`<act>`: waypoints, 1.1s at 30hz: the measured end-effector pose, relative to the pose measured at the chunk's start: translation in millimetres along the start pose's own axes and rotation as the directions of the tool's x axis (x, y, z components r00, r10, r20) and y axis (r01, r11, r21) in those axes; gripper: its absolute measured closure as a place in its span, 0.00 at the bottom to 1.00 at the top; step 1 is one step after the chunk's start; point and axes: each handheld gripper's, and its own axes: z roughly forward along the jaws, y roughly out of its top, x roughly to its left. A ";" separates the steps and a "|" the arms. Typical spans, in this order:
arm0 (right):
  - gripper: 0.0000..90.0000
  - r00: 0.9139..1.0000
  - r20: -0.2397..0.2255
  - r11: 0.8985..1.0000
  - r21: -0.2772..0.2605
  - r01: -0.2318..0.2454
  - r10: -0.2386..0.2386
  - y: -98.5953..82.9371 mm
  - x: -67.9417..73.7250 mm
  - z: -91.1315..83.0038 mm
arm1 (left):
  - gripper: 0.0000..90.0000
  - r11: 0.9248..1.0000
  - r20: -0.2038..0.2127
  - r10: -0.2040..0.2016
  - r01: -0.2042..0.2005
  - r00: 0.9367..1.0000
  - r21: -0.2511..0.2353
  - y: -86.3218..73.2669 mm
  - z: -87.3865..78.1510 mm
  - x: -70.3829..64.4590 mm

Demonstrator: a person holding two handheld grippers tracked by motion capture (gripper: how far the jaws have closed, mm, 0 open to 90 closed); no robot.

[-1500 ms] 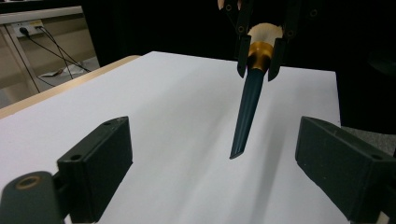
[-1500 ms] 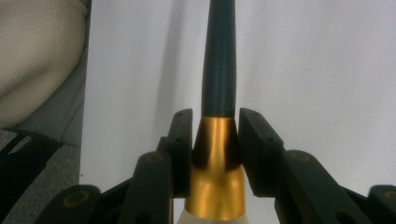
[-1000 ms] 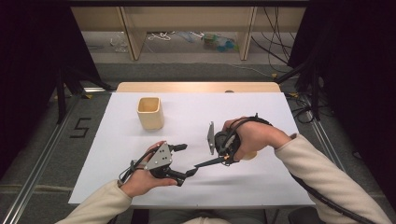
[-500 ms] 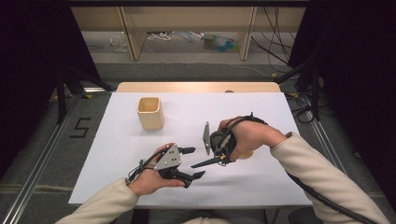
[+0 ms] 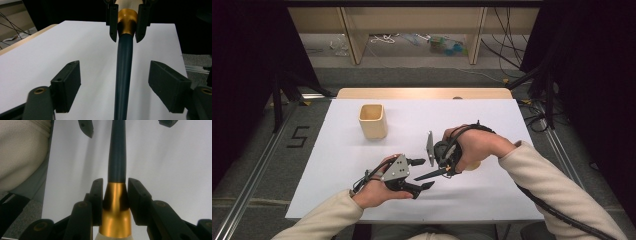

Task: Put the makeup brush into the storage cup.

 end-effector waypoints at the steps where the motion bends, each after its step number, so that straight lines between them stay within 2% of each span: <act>1: 0.75 1.000 0.002 1.000 0.002 0.006 -0.006 0.3 -0.4 -0.1 | 0.31 1.000 0.000 0.000 0.000 1.000 0.000 0.2 0.2 0.1; 3: 0.75 1.000 0.003 1.000 0.000 0.014 -0.014 0.8 -1.0 0.3 | 0.32 1.000 0.003 0.000 0.000 1.000 0.000 0.6 0.9 0.2; 5: 0.75 1.000 0.000 1.000 0.002 -0.001 0.001 1.6 0.0 0.2 | 0.33 1.000 0.005 0.000 0.000 1.000 0.003 1.0 1.5 -0.2; 6: 0.75 1.000 0.000 1.000 0.003 -0.004 0.004 1.9 0.1 0.3 | 0.34 1.000 0.005 -0.014 0.014 1.000 0.001 1.0 2.0 -1.1; 7: 0.75 1.000 0.000 1.000 0.004 -0.005 0.005 2.2 0.0 0.3 | 0.35 1.000 0.009 0.002 -0.002 1.000 0.000 1.6 2.5 -0.4; 10: 0.75 1.000 -0.002 1.000 0.016 -0.011 0.011 3.6 0.1 -0.2 | 0.37 1.000 0.010 0.009 -0.009 1.000 0.004 2.4 3.5 -0.8; 12: 0.75 1.000 0.001 1.000 0.004 0.010 -0.010 3.4 -1.8 1.0 | 0.39 1.000 0.012 0.005 -0.005 1.000 -0.001 2.6 4.6 -1.5; 17: 0.75 1.000 -0.003 1.000 0.008 0.006 -0.006 4.1 -2.2 1.9 | 0.43 1.000 0.017 0.010 -0.010 1.000 0.001 2.9 5.4 -1.6; 18: 0.75 1.000 -0.001 1.000 0.008 0.006 -0.006 4.3 -2.4 2.0 | 0.44 1.000 0.014 -0.002 0.002 1.000 0.000 2.7 6.0 -2.5; 20: 0.75 1.000 -0.002 1.000 0.009 0.009 -0.009 4.5 -2.7 2.0 | 0.47 1.000 0.014 -0.003 0.003 1.000 -0.002 3.0 6.3 -2.5; 23: 0.75 1.000 -0.001 1.000 0.011 0.009 -0.009 5.0 -3.4 1.8 | 0.49 1.000 0.016 0.001 -0.001 1.000 0.002 3.2 7.0 -2.5; 25: 0.75 1.000 0.001 1.000 0.005 0.011 -0.011 5.2 -4.2 2.0 | 0.50 1.000 0.017 0.020 -0.020 1.000 0.007 3.3 7.6 -2.2; 31: 0.75 1.000 0.004 1.000 0.001 0.007 -0.007 6.8 -4.5 0.8 | 0.53 1.000 0.014 0.020 -0.020 1.000 0.016 3.1 9.3 -3.6; 32: 0.75 1.000 0.004 1.000 0.003 -0.001 0.001 7.4 -4.2 0.3 | 0.53 0.999 0.018 0.036 -0.036 0.999 0.019 3.2 10.0 -2.9; 33: 0.75 1.000 0.005 1.000 0.003 0.003 -0.003 7.4 -4.5 0.3 | 0.53 0.999 0.017 0.033 -0.034 0.999 0.023 3.0 10.3 -3.2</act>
